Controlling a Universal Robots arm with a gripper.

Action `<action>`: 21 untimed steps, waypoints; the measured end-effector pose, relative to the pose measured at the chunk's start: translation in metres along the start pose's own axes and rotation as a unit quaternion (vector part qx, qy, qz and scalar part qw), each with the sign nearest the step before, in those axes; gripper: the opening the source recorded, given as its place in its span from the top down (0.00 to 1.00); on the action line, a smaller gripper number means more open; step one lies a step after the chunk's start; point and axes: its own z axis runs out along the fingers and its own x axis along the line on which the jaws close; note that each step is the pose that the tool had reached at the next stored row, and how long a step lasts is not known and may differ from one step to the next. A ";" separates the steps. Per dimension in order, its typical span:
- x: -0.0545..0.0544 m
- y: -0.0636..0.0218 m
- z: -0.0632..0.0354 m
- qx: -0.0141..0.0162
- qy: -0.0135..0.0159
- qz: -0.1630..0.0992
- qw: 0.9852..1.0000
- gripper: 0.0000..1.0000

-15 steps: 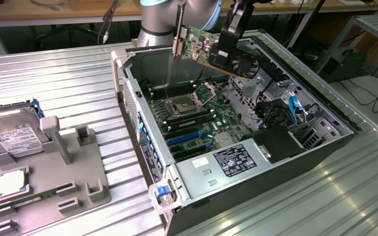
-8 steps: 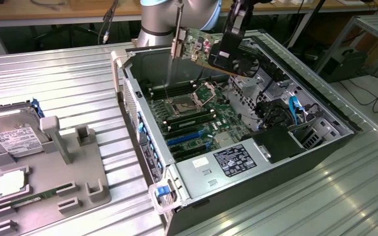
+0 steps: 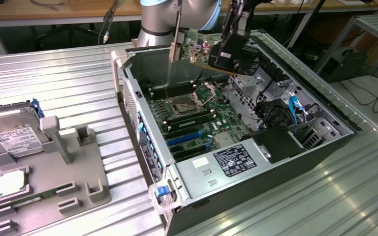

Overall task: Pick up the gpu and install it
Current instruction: 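Insert the gpu into the slot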

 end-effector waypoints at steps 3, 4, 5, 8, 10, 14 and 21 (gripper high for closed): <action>0.000 0.0000 0.0000 0.000 0.001 -0.023 1.000 0.72; 0.000 0.0000 0.0000 -0.001 0.002 -0.030 1.000 0.72; 0.000 0.0000 0.0000 -0.001 0.002 -0.039 0.999 0.72; 0.000 0.0000 0.0000 -0.001 0.003 -0.061 0.998 0.72; 0.000 0.0000 0.0000 -0.002 0.004 -0.076 0.997 0.72; 0.000 0.0000 0.0000 -0.002 0.006 -0.109 0.994 0.72; 0.000 0.0000 0.0000 -0.004 0.010 -0.171 0.985 0.72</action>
